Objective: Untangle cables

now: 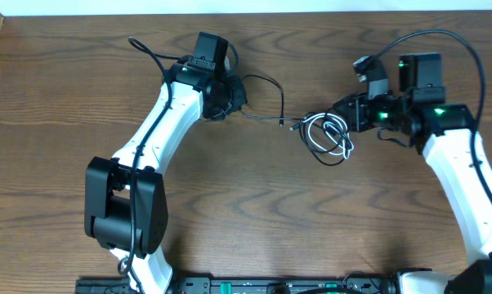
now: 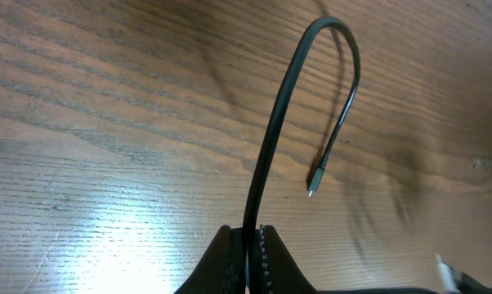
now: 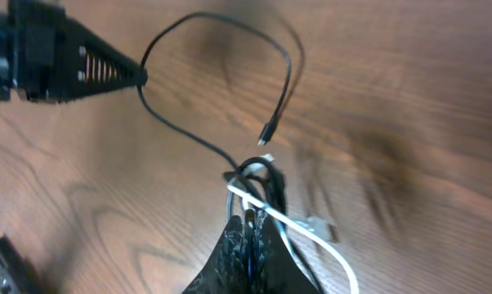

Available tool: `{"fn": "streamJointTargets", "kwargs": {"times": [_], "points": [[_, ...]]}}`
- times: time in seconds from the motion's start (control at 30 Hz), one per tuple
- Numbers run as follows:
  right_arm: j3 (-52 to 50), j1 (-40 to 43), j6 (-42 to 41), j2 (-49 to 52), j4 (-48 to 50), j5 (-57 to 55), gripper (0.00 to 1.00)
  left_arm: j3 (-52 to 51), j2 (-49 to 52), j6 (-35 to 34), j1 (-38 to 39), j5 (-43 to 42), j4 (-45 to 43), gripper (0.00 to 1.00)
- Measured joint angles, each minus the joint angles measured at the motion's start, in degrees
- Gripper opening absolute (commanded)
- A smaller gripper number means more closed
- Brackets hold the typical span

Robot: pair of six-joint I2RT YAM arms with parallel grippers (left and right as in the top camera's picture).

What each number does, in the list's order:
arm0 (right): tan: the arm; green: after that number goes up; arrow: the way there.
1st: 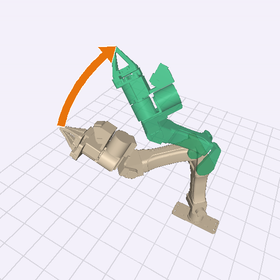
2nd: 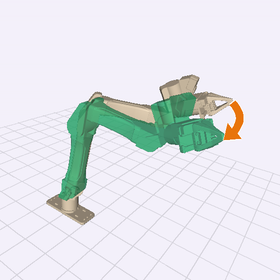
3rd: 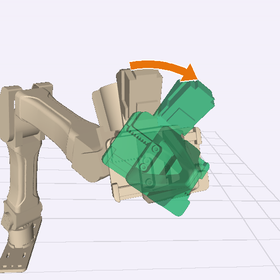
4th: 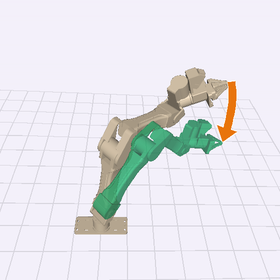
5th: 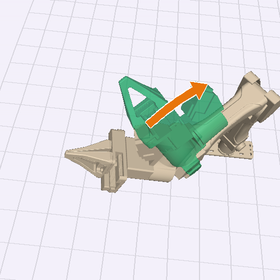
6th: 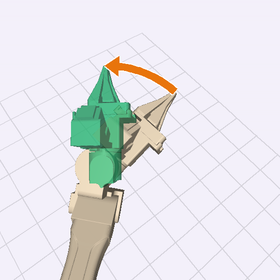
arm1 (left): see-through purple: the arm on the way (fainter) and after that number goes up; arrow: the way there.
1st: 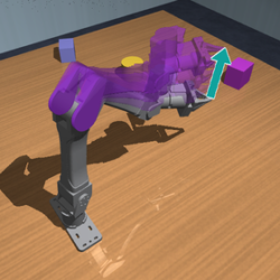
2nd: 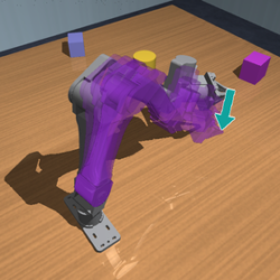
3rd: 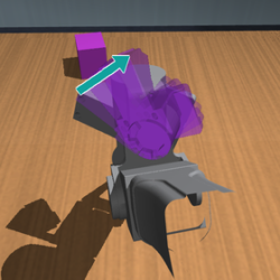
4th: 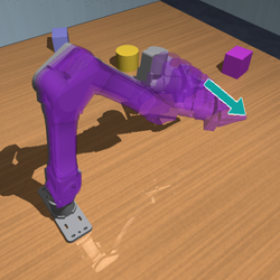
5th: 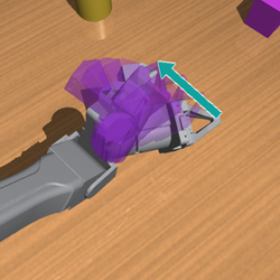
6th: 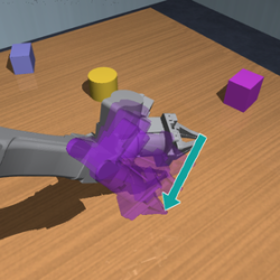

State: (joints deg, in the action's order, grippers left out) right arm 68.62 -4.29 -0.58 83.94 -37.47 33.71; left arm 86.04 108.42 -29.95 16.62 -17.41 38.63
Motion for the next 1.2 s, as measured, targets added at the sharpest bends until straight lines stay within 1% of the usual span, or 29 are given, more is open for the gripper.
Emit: {"fn": "streamJointTargets", "kwargs": {"times": [0.13, 0.27, 0.43, 0.47, 0.5, 0.53, 0.6, 0.63, 0.67, 0.77, 0.9, 1.0, 1.1, 1.17, 1.2], "points": [[0.07, 2.60, 0.13, -0.70, -0.79, -1.46, 0.01, 0.00, 0.00, 0.02, 0.00, -0.02, 0.00, 0.07], [0.07, 2.71, 0.24, 0.94, -2.84, -3.72, 0.01, 0.00, 0.00, 0.02, 0.00, -0.02, 0.00, 0.07], [0.07, -0.11, 0.37, 7.30, -5.01, -5.03, 0.01, 0.00, 0.00, 0.22, 0.00, 0.22, 0.00, 0.07], [0.07, -0.83, 0.39, 8.72, -5.31, -5.35, 0.03, 0.00, 0.00, 0.26, -0.02, 0.22, 0.00, 0.07], [0.07, -1.57, 0.39, 10.27, -5.40, -5.70, 0.10, 0.00, 0.00, 0.31, -0.02, 0.26, 0.02, 0.07], [0.07, -2.10, 0.35, 11.39, -5.29, -5.92, 0.19, 0.00, 0.02, 0.42, -0.02, 0.42, 0.00, 0.07], [0.07, -2.64, 1.01, 12.92, -4.37, -6.29, 0.35, 0.00, 0.00, 0.46, -0.02, 0.66, 0.02, 0.07], [0.04, -2.67, 1.33, 13.27, -3.13, -6.34, 0.42, 0.00, 0.02, 0.46, -0.02, 0.72, 0.00, 0.08], [0.04, -2.64, 1.79, 13.55, -1.31, -6.16, 0.46, 0.00, 0.00, 0.46, -0.02, 0.85, -0.04, 0.07], [0.31, -2.67, 4.50, 13.55, 4.07, -3.76, 0.53, 0.00, 0.00, 0.48, -0.02, 1.01, -0.07, 0.08], [1.11, -2.91, 7.41, 13.55, 10.29, -0.35, 0.52, 0.00, 0.00, 0.48, -0.02, 1.05, -0.04, 0.07], [1.55, -3.96, 9.01, 13.55, 13.64, 0.76, 0.49, 0.00, 0.00, 0.48, -0.02, 1.05, -0.07, 0.08], [1.66, -6.19, 9.90, 13.55, 14.73, 1.42, 0.45, 0.00, 0.00, 0.48, 0.00, 1.05, -0.09, 0.08], [1.73, -8.00, 9.90, 13.73, 14.34, 1.62, 0.41, 0.00, 0.02, 0.48, -0.02, 1.05, -0.07, 0.07], [1.79, -9.07, 9.64, 13.97, 13.84, 1.79, 0.35, 0.00, 0.02, 0.48, -0.02, 1.05, -0.07, 0.08]]}}
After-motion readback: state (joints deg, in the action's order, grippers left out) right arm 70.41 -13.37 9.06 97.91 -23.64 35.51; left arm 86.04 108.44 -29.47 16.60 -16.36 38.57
